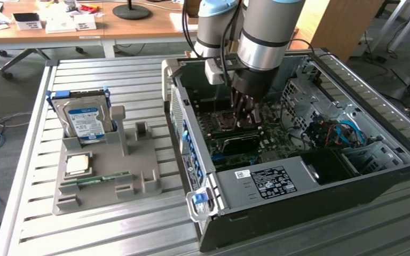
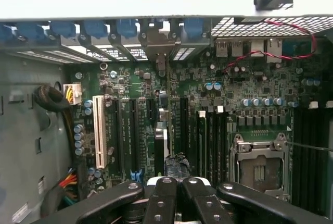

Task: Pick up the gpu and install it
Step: 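Press down on the gpu until it lock into place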

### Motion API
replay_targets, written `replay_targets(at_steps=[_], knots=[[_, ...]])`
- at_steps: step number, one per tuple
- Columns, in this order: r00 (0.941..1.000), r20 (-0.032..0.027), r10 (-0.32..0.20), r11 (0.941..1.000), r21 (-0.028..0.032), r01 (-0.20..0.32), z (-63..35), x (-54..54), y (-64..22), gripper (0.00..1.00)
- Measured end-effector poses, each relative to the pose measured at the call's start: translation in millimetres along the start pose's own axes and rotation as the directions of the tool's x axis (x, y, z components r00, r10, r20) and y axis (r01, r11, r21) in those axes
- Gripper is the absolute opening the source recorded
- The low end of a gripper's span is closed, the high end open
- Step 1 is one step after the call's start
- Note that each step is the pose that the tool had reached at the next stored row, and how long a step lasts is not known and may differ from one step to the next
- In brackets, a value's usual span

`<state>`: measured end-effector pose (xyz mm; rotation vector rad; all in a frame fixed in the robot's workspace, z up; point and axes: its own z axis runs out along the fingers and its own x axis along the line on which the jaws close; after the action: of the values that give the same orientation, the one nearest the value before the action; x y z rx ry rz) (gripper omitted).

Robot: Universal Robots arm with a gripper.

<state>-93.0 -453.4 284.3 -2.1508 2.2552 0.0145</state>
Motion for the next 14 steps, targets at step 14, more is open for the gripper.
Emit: replay_targets(at_steps=[14], knots=[[1.0,-0.0003,0.0,1.0,-0.0001,0.0,12.5,0.3,0.2,0.11]])
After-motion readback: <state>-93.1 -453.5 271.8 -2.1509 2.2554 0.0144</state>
